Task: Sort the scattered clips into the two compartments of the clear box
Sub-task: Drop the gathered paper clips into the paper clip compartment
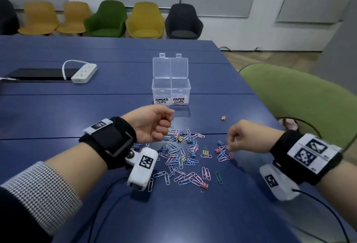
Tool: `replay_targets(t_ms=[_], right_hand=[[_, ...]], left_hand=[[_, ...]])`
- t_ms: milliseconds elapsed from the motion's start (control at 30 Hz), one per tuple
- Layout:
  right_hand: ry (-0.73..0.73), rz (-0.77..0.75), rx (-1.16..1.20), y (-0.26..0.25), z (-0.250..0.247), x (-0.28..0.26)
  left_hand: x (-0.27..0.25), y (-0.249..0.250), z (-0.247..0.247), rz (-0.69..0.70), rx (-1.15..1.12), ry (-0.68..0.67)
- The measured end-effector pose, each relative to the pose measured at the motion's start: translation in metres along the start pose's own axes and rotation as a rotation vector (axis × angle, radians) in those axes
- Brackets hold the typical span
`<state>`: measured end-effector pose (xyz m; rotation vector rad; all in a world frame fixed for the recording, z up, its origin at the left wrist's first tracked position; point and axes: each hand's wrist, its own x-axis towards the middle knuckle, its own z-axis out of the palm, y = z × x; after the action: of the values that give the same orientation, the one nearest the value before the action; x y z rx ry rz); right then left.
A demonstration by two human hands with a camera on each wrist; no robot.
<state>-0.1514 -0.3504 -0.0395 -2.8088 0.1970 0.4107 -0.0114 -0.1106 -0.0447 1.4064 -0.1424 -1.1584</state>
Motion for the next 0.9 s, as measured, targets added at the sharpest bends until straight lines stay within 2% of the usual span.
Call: replay_targets(t_ms=[33,167,200,267,600,900], right_hand=[[0.008,-0.003,-0.095,-0.003,0.003,-0.001],[0.01,-0.014,-0.188,-0.012,0.013,0.0],[0.011,-0.024,-0.213,-0.014,0.015,0.001],[0.013,-0.045,-0.253,-0.02,0.016,0.004],[-0.086,-0.073,-0.351,-0.04,0.027,0.013],[-0.119,-0.073,-0.375,-0.044,0.03,0.011]], left_hand=[[0.001,-0.002,0.004,0.009,0.191,0.047],[0.0,-0.005,0.02,0.074,1.15,0.129],[0.001,-0.006,0.024,0.071,1.298,0.134],[0.003,-0.009,0.031,0.05,1.457,0.143],[0.012,-0.016,0.044,0.097,1.667,0.083],[0.01,-0.019,0.042,0.123,1.643,0.126]])
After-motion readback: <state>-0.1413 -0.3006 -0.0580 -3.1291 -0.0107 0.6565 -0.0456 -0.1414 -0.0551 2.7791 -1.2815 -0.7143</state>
